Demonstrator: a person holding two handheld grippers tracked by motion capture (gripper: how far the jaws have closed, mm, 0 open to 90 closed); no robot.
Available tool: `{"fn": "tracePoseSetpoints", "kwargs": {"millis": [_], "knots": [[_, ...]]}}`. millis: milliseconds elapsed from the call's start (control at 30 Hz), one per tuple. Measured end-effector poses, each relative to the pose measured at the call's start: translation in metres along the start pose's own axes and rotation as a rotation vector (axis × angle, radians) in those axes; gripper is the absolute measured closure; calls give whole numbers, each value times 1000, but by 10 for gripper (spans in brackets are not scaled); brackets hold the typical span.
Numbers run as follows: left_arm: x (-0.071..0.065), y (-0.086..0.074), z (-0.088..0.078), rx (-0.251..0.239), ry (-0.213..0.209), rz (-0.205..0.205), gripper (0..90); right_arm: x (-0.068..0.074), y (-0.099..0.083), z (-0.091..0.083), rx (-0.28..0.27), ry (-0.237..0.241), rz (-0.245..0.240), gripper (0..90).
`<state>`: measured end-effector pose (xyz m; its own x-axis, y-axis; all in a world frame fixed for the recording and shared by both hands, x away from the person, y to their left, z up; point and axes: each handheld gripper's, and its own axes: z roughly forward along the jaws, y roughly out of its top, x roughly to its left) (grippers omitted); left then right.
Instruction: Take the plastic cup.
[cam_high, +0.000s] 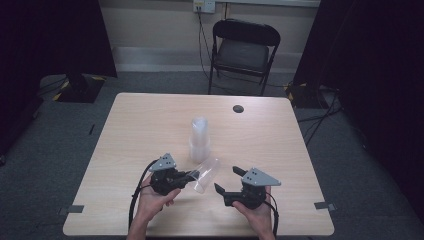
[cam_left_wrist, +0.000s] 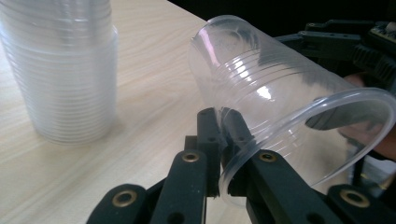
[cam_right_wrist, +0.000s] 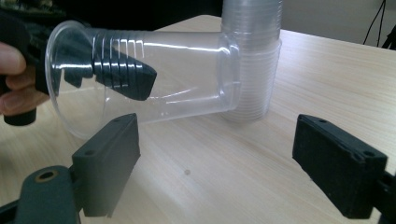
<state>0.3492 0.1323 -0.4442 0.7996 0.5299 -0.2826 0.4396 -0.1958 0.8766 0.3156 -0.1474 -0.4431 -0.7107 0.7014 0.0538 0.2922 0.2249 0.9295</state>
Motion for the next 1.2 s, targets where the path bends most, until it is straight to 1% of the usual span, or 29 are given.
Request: {"fn": "tracePoseSetpoints", "kwargs": {"millis": [67, 100, 133, 167, 233, 267, 333, 400, 433, 467, 500, 567, 600, 633, 667, 700, 733, 767, 800, 867, 967, 1033, 1100, 1133, 1200], "knots": [[0, 2, 2, 24, 1, 6, 876, 0, 0, 0, 4, -8, -12, 147], [-1, 3, 3, 42, 8, 25, 876, 0, 0, 1, 7, -9, -7, 143], [-1, 3, 5, 58, 1, 38, 875, -1, 0, 1, 12, -9, -6, 146], [-2, 4, 7, 77, -3, 49, 875, 0, 0, 1, 12, -11, -17, 146], [-1, 4, 10, 96, 4, 36, 875, 1, 1, 0, 14, -5, -32, 146], [1, 4, 11, 118, 0, 33, 876, 1, 2, 1, 15, -1, -43, 148], [2, 4, 15, 148, -23, 16, 876, 3, 2, 2, 32, -1, -63, 149], [4, 4, 17, 200, -54, 10, 876, 4, 2, 3, 43, 9, -89, 149], [4, 5, 19, 221, -54, 13, 875, 5, 2, 4, 49, 12, -99, 149], [4, 5, 20, 223, -43, 12, 875, 6, 2, 4, 48, 17, -111, 148], [4, 6, 20, 238, -47, 16, 876, 7, 2, 5, 56, 25, -123, 149], [4, 7, 21, 247, -53, 8, 876, 9, 2, 5, 66, 36, -148, 148], [5, 7, 21, 259, -58, 12, 877, 10, 2, 5, 64, 51, -157, 148], [5, 7, 22, 266, -61, 3, 877, 11, 3, 5, 62, 57, -167, 148], [5, 7, 23, 273, -61, 6, 877, 11, 3, 5, 62, 58, -176, 148], [6, 7, 23, 278, -60, 4, 877, 12, 4, 5, 58, 71, -184, 148], [6, 8, 23, 285, -68, 4, 877, 13, 4, 5, 57, 84, -191, 148], [7, 8, 24, 292, -81, 10, 877, 14, 4, 5, 59, 86, -199, 147], [6, 9, 24, 291, -85, 5, 877, 14, 4, 6, 56, 93, -208, 147], [6, 10, 25, 308, -84, 10, 875, 15, 5, 8, 60, 114, -217, 144], [10, 10, 26, 319, -109, -8, 872, 17, 5, 9, 63, 121, -233, 144], [9, 11, 27, 329, -106, -12, 870, 17, 5, 10, 61, 125, -238, 141], [10, 12, 28, 338, -115, -13, 868, 16, 5, 10, 64, 138, -243, 140], [11, 12, 29, 344, -113, -16, 869, 16, 5, 10, 66, 138, -244, 140], [13, 13, 29, 338, -129, -22, 869, 17, 5, 10, 70, 134, -252, 142]]}}
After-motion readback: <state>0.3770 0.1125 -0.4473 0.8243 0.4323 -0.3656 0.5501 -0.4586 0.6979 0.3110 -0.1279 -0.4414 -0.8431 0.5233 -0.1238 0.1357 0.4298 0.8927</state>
